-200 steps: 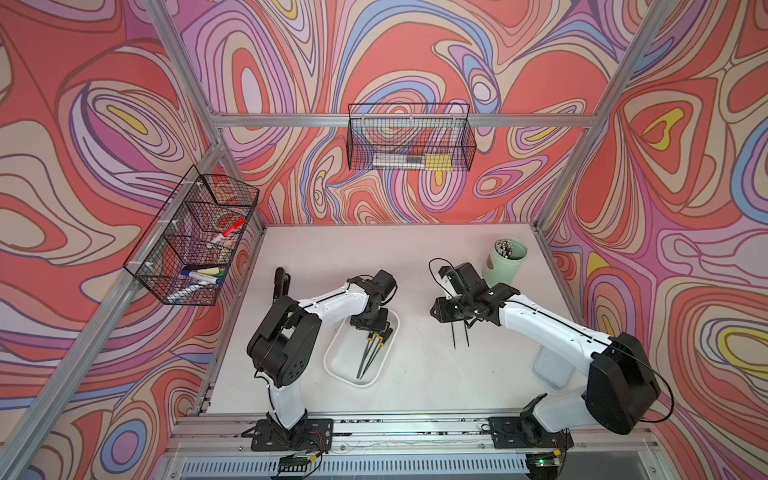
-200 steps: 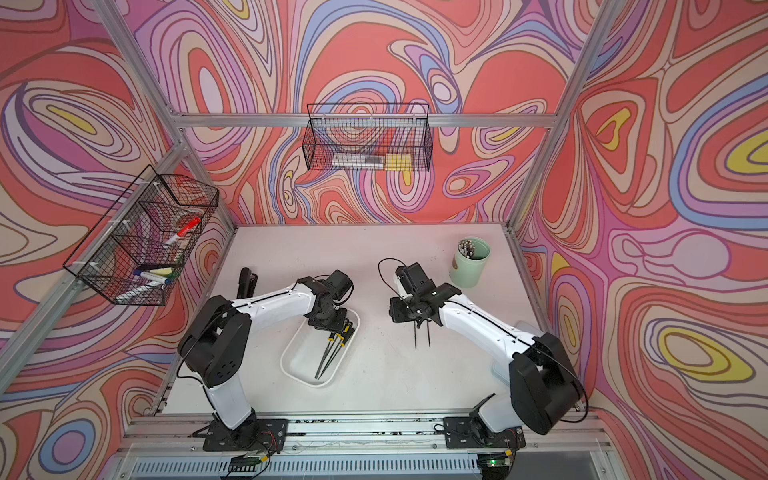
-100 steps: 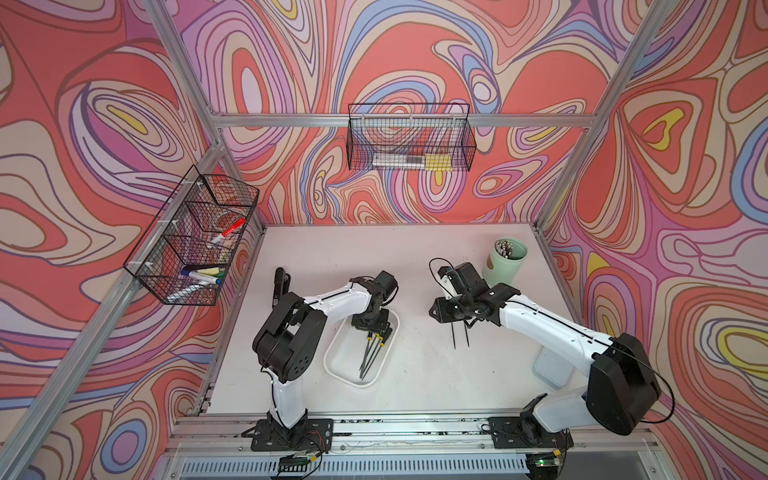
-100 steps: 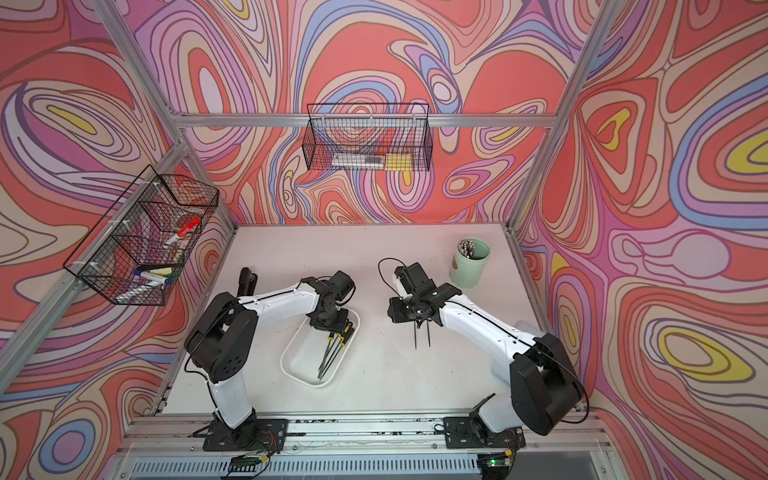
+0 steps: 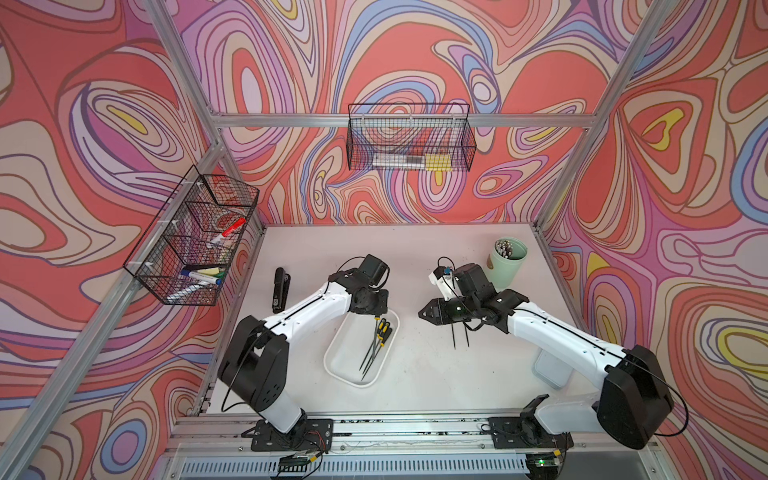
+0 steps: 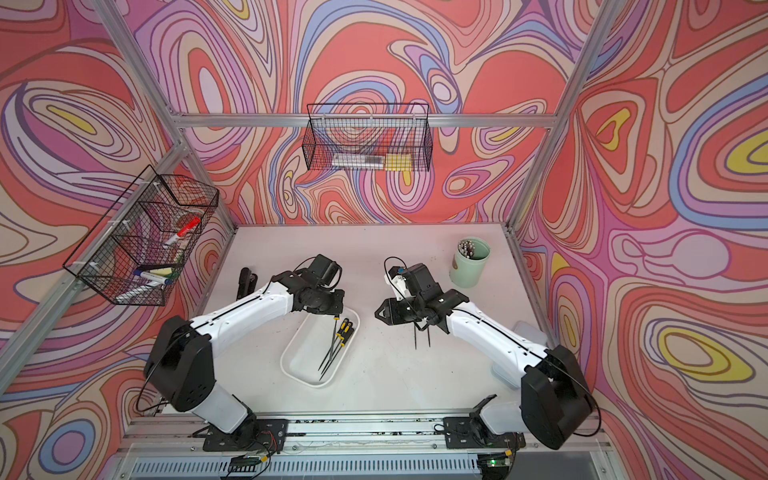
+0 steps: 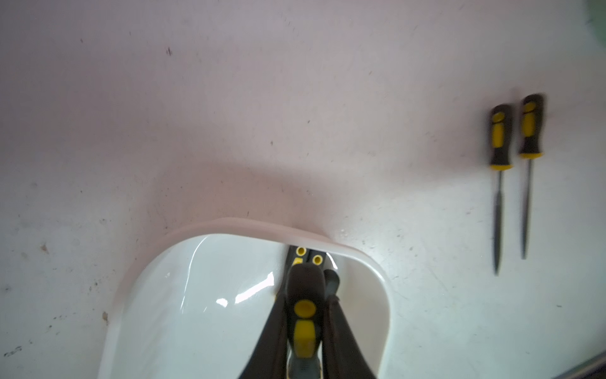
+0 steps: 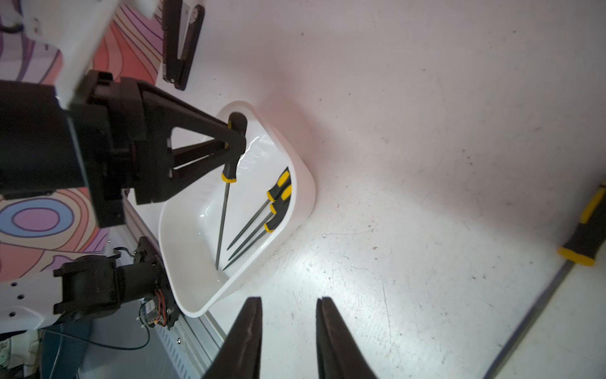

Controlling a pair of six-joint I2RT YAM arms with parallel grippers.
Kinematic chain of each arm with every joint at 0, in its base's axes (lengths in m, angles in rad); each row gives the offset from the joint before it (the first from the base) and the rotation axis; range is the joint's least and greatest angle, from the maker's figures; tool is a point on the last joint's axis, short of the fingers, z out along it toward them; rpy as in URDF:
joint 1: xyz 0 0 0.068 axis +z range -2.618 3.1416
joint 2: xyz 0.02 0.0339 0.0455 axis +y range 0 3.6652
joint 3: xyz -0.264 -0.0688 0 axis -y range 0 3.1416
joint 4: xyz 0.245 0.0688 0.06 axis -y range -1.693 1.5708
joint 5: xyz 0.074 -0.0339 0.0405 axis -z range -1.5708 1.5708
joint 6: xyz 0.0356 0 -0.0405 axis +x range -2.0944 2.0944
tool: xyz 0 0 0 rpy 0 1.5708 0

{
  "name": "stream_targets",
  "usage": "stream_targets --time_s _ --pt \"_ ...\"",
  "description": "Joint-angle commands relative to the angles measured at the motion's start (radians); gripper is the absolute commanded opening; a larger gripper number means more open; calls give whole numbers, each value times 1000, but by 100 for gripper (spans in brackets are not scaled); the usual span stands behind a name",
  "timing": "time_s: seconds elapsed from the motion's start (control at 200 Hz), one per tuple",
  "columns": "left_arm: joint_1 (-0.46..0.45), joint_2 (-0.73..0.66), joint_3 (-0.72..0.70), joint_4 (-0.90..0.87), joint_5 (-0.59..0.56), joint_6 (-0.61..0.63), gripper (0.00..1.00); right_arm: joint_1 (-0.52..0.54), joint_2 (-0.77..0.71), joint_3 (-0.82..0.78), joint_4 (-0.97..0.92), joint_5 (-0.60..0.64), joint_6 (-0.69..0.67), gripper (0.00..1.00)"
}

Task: Take the file tool out of the storage box
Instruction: Pick up the file tool from the storage box.

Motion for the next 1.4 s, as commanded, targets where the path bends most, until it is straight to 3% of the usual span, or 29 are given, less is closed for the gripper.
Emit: stream_targets --time_s 0.0,0.2,0.295,0.481,0.771,1.037,1.397 --pt "48 -91 -63 159 173 -65 8 3 -30 -31 121 -153 47 31" --pt "139 -208 -150 364 380 -169 9 3 -49 -74 307 -312 162 33" --pt "165 -228 -171 419 453 -212 10 3 -51 -75 339 -325 190 33" --pt "168 -245 -128 283 377 -218 8 7 -40 -27 244 -234 142 32" --pt "167 -224 -18 42 245 -229 10 98 34 112 72 -22 63 32" --pt "167 -204 -2 27 222 -232 10 158 109 178 31 42 53 31" --pt "167 -196 1 25 207 -225 10 208 178 220 49 17 54 31"
